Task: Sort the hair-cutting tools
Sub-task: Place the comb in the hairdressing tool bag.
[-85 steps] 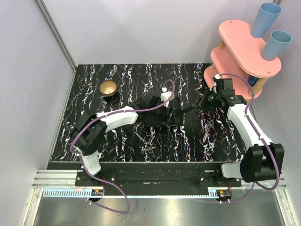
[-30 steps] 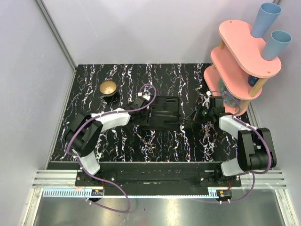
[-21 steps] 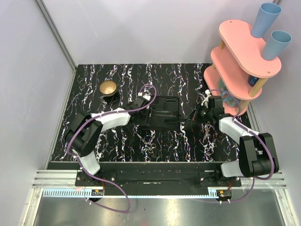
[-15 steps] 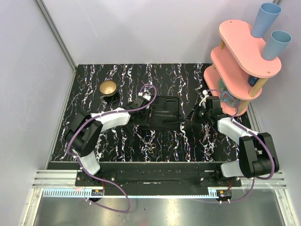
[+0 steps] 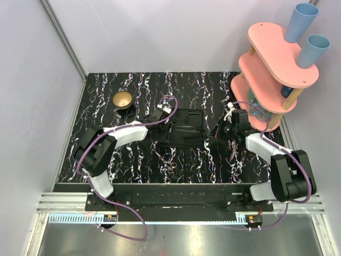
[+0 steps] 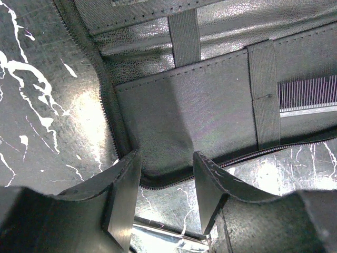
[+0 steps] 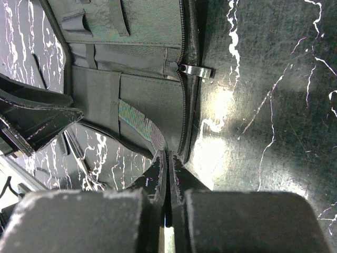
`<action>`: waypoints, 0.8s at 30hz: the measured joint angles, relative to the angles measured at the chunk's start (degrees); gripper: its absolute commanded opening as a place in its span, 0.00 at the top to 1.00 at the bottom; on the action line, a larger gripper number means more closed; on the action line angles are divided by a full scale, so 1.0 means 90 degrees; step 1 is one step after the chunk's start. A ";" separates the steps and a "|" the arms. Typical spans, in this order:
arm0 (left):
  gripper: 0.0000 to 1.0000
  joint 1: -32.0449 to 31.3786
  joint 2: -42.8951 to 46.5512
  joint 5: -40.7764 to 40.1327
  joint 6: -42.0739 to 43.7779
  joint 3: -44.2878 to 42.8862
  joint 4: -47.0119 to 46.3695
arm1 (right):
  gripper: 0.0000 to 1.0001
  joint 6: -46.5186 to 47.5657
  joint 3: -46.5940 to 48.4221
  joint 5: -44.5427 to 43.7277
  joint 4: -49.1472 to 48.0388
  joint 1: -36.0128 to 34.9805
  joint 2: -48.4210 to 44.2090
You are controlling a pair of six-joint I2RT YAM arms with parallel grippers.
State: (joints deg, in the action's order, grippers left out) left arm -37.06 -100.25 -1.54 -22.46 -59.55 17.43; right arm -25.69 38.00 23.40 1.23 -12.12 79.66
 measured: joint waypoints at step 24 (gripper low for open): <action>0.52 0.0029 -0.0095 0.0318 0.0024 -0.0097 0.0007 | 1.00 -0.0002 0.0988 -0.0199 0.1229 -0.0058 0.0879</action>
State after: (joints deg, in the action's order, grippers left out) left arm -36.80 -101.10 1.32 -22.24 -60.42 17.50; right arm -25.71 46.89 21.61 12.29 -12.64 87.57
